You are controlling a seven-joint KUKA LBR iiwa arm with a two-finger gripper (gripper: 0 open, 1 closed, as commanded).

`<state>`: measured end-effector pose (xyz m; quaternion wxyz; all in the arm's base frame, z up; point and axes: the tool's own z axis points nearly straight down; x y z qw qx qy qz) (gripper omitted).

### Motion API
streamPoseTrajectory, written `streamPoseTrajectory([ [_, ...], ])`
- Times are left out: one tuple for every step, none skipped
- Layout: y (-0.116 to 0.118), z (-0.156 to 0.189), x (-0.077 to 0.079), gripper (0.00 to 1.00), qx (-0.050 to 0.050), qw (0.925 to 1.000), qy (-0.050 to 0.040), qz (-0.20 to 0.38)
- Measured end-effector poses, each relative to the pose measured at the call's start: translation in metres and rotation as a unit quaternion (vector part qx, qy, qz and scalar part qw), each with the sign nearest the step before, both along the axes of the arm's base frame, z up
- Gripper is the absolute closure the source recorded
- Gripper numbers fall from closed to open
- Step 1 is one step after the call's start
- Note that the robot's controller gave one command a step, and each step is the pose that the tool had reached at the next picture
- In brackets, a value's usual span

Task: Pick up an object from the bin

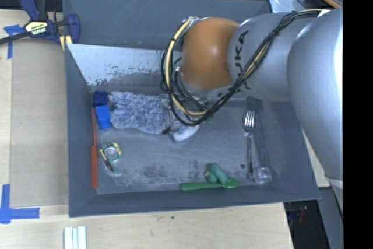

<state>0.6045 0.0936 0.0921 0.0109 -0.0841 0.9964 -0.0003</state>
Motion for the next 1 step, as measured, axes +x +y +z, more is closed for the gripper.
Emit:
streamPoseTrajectory([
  [-0.0026, 0.0927, -0.0095, 1.0, -0.002, 0.9952, 0.0, 0.098],
])
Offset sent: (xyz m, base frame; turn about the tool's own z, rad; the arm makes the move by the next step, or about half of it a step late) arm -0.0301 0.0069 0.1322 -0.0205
